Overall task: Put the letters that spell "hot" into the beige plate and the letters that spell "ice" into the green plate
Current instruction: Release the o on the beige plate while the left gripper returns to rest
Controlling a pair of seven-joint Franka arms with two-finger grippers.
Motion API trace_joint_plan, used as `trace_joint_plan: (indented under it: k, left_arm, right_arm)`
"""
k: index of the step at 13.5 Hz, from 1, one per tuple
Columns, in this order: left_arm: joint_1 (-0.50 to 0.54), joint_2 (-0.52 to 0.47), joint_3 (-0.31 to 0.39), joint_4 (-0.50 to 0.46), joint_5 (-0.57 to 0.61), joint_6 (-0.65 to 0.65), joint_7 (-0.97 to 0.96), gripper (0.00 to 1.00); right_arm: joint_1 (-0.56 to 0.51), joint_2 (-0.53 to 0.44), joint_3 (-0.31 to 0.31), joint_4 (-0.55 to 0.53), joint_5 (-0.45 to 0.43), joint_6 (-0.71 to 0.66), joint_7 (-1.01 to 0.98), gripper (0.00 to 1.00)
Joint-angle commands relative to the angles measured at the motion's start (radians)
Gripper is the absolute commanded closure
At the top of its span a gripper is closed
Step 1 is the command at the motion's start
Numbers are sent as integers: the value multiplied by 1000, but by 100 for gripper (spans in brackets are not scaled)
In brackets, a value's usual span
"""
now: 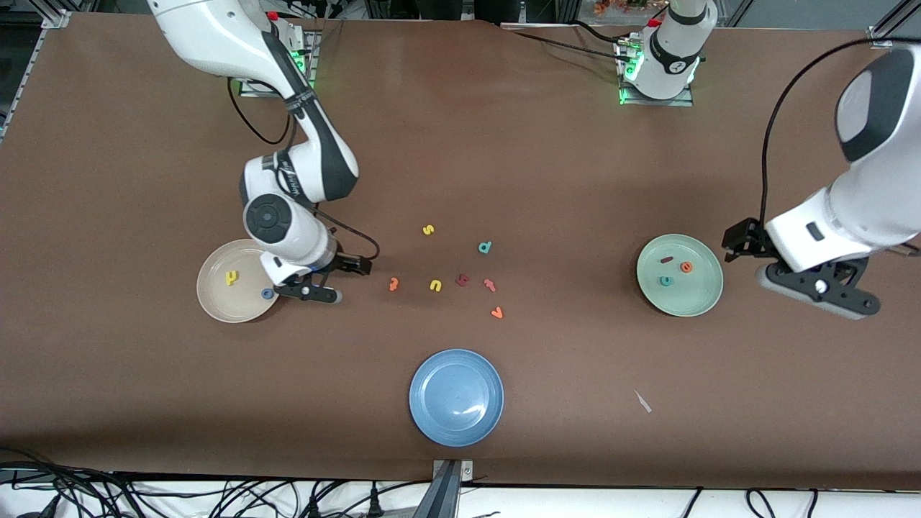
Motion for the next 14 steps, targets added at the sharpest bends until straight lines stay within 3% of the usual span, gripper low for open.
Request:
trace_joint_plan:
  k: [1,3,6,8,14]
  left_arm:
    - [-137,-102,189,-32,-75,-14,-21,0]
    - [-154,-144,250,-56,-168,-10,-23,0]
    - [-141,-274,253,-273,-178,57,-29,0]
    - [-132,-346,250,-386,-181,71,-79,0]
    - [-109,-388,239,-446,-183,62,-93,0]
  right_arm:
    - [41,110,4,115,7,7,61,0]
    - [52,153,4,167,2,7,100,0]
    - [69,191,4,210,-4,7,138,1]
    - [88,210,-1,227,-8,7,140,6]
    - [89,219,-1,227,-5,7,150,27]
